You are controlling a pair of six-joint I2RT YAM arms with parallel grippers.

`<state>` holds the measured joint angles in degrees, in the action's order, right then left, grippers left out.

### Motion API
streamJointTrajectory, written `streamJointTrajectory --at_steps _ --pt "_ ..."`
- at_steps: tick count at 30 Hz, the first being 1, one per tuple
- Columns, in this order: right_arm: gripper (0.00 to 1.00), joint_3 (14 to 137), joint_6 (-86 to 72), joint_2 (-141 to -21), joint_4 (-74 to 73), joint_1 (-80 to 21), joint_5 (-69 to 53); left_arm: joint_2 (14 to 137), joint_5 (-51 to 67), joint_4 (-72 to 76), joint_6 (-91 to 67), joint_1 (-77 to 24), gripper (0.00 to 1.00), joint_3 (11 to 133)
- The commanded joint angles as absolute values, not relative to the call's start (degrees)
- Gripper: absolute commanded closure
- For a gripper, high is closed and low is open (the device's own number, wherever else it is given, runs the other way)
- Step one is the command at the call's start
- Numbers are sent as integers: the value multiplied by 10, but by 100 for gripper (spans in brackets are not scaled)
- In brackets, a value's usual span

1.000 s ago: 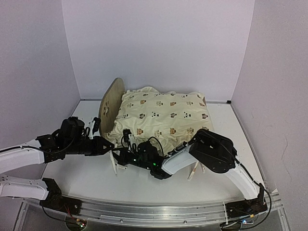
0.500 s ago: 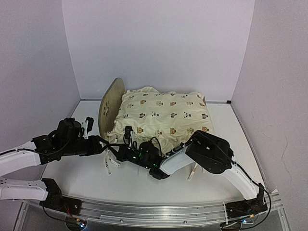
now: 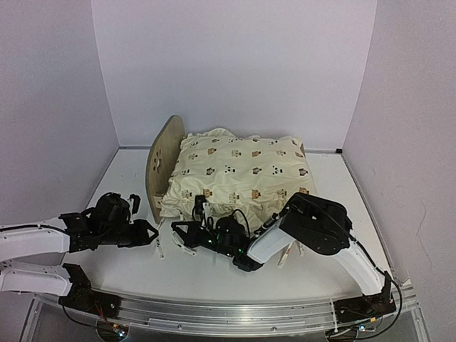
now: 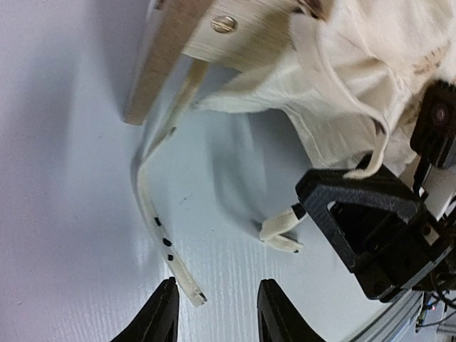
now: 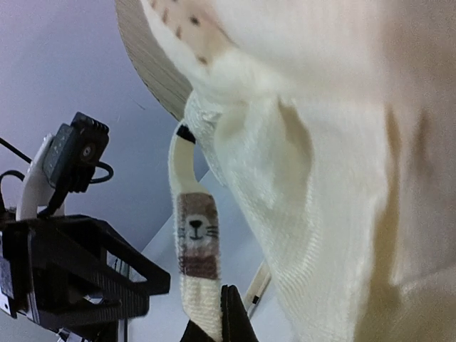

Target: Set up the pet bed

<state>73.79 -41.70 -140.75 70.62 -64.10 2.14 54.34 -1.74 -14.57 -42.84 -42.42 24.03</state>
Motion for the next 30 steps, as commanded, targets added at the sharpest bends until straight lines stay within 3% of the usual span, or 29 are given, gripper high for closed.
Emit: streamJointTrajectory --at_steps 1,6,21,24,30 --pt "100 750 -405 -1351 702 -637 27 517 101 -21 -374 -426 61 205" --pt "100 756 -412 -1343 688 -637 30 511 133 35 -335 -426 57 175" --pt "100 754 -453 -1322 672 -637 25 697 96 191 -320 -426 55 216" --pt "100 751 -458 -1321 672 -637 24 724 69 193 -317 -426 62 232" --pt "100 724 -462 -1305 672 -637 29 738 9 174 -317 -427 97 249"
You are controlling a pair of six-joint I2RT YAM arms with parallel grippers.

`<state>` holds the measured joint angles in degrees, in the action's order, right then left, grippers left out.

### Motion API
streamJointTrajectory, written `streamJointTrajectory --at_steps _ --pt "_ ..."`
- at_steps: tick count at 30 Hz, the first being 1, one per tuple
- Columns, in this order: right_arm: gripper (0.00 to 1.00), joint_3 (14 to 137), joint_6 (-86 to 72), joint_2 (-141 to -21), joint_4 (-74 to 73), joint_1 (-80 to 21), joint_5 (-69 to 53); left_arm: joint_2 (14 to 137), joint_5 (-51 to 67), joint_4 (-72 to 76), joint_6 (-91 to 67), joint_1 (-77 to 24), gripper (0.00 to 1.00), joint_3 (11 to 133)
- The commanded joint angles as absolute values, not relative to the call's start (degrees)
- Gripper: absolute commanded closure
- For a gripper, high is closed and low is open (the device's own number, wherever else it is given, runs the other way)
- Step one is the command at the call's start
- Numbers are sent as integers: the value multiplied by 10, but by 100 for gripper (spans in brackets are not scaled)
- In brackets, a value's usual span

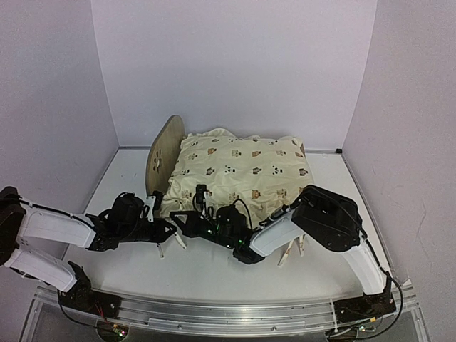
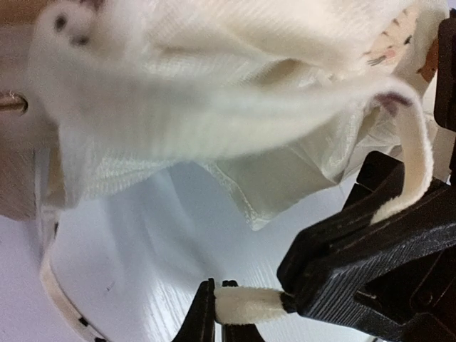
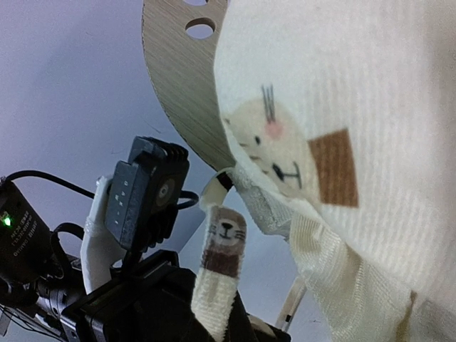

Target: Set up the pet bed

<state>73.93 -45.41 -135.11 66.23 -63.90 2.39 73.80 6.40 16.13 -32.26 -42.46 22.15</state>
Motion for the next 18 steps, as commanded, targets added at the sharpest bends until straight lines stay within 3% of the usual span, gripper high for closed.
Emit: streamJointTrajectory --at_steps 1,10,18 --pt "100 718 -462 -1301 672 -637 31 733 -7 165 -319 -427 100 251" --pt "100 635 -425 -1266 666 -620 39 704 -177 -35 -340 -439 99 311" --pt "100 601 -390 -1244 594 -606 34 804 -299 -195 -397 -511 94 393"
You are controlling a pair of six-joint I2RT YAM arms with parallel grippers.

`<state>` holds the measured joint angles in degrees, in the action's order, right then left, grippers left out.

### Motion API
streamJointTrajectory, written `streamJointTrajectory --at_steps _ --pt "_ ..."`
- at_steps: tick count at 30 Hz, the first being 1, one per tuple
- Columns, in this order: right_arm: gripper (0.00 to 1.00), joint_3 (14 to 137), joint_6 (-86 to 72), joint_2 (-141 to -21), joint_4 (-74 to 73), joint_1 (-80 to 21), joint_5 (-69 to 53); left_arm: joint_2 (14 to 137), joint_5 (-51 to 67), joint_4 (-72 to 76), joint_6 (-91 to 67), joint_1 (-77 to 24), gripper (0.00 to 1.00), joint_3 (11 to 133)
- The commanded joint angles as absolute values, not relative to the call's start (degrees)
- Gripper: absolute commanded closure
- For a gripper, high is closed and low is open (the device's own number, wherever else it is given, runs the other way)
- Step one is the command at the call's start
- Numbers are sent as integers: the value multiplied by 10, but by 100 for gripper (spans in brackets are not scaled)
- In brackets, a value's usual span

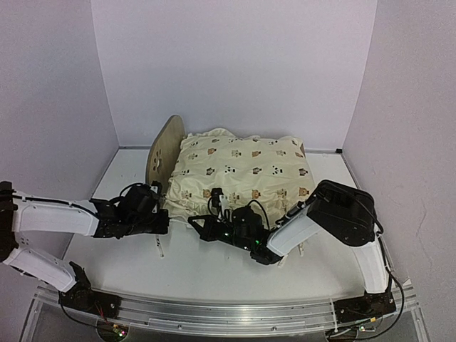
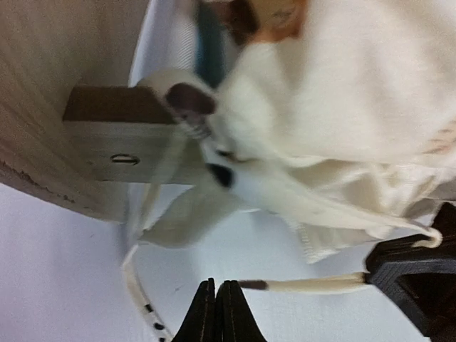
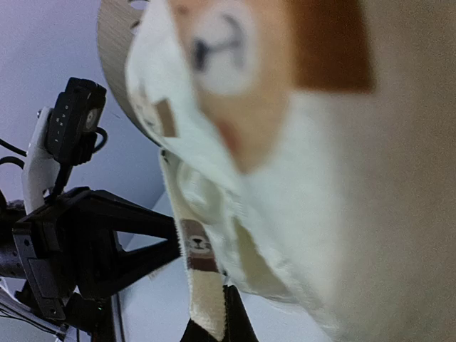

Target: Set up the pet bed

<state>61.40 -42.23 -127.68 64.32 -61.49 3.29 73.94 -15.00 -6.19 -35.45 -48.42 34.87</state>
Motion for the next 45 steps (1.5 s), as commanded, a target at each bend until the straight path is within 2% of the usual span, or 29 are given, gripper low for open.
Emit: streamJointTrajectory --at_steps 1,5,9,12,14,17,27,38,45 --pt "100 601 -386 -1242 585 -606 31 829 -320 -223 -416 -524 94 405" --pt "100 602 -372 -1236 549 -606 23 924 -392 -339 -494 -580 93 467" --pt "100 605 -367 -1236 522 -606 14 1019 -411 -425 -560 -610 91 513" --pt "100 610 -366 -1237 508 -606 6 1065 -417 -470 -603 -622 86 535" --pt "100 614 -366 -1240 501 -606 5 1072 -415 -487 -616 -624 78 543" --pt "100 618 -368 -1242 495 -606 4 1044 -396 -466 -597 -629 67 541" --pt "100 628 -368 -1239 486 -606 4 888 -265 -336 -520 -633 54 460" --pt "100 638 -369 -1236 469 -606 -13 852 -237 -306 -537 -623 47 397" --pt "100 643 -373 -1245 466 -606 -14 828 -260 -256 -528 -595 55 371"
